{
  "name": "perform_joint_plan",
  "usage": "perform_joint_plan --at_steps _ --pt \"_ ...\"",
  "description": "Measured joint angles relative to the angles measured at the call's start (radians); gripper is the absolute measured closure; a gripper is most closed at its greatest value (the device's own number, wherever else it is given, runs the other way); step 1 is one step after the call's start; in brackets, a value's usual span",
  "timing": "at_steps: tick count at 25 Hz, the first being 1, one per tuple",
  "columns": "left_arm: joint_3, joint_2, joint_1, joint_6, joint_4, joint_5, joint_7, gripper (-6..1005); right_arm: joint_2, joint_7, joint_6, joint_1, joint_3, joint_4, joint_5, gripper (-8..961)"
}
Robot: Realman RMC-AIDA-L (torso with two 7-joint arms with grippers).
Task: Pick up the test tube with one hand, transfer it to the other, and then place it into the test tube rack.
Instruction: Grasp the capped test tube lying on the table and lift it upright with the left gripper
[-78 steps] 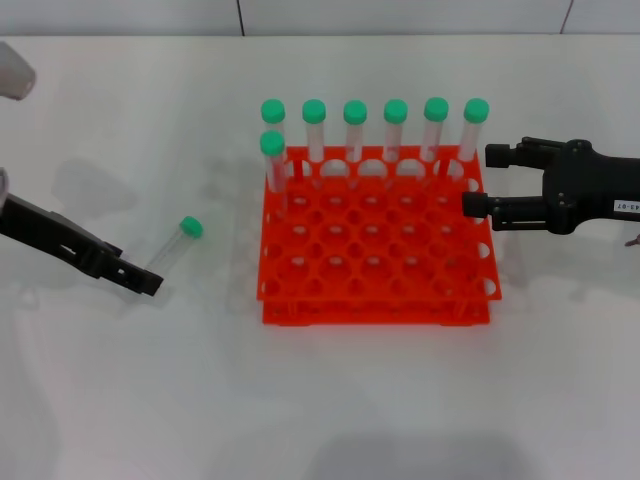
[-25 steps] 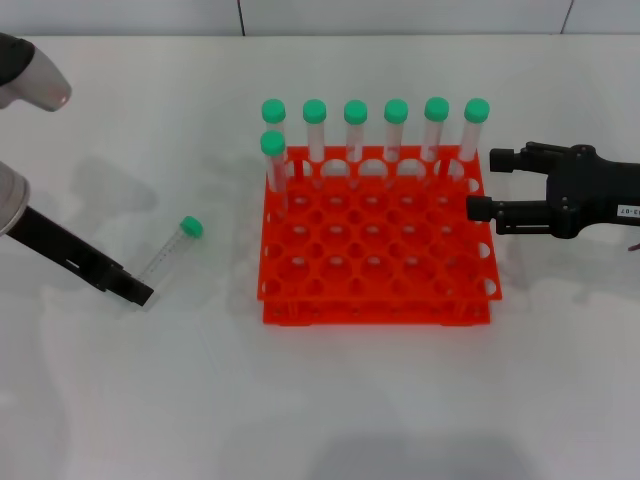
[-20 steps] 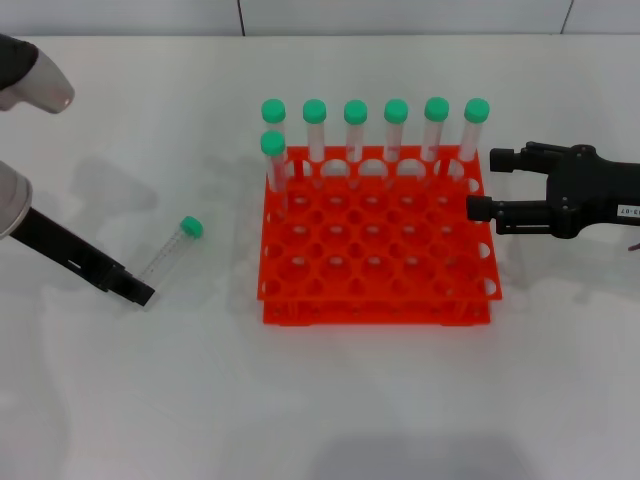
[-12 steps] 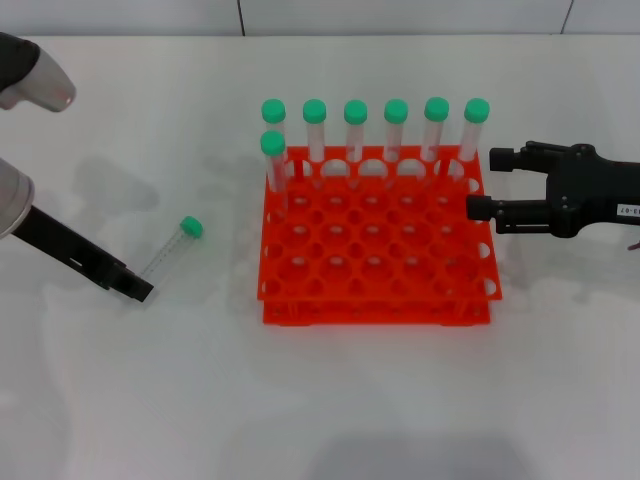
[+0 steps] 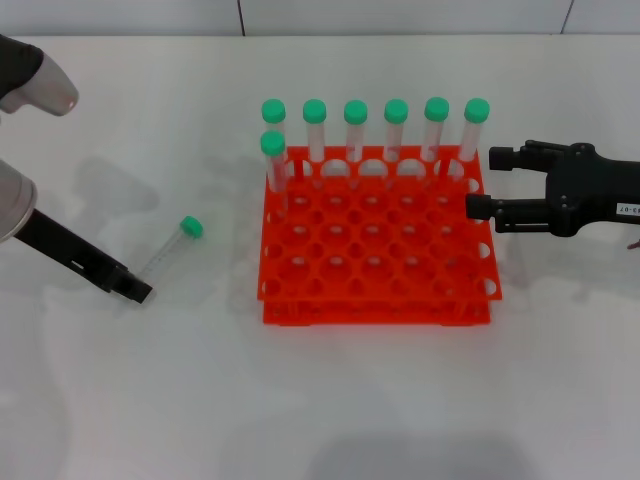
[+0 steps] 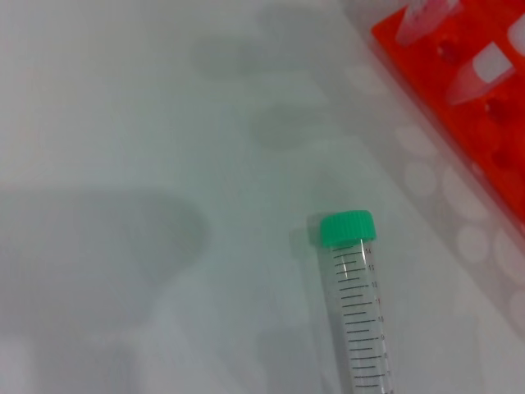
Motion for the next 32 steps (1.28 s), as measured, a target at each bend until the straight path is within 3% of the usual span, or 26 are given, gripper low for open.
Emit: perform_joint_plan --at_steps 6,11,22,29,32 --pt "0.0 0.002 0.0 -0.009 0.0 0.0 -0.009 713 0.0 0.0 0.0 0.0 0.0 0.0 0.0 98" --pt "0.001 0.004 -0.005 -0.01 -0.011 0.005 -0.009 818 0.0 0.0 0.001 0.0 0.0 0.0 0.0 98" --pt "-0.02 0.009 -0.004 -0.02 0.001 0.013 -0.01 818 0.0 0.0 0.015 0.002 0.002 -0.002 0.0 99" --pt "-0.147 0.027 0.004 -0.025 0.07 -0.008 0.026 818 0.0 0.0 0.019 0.004 0.002 -0.002 0.011 99" --pt "-0.219 0.038 0.019 -0.025 0.112 -0.088 0.064 818 0.0 0.0 0.023 0.0 0.002 -0.004 0.019 98"
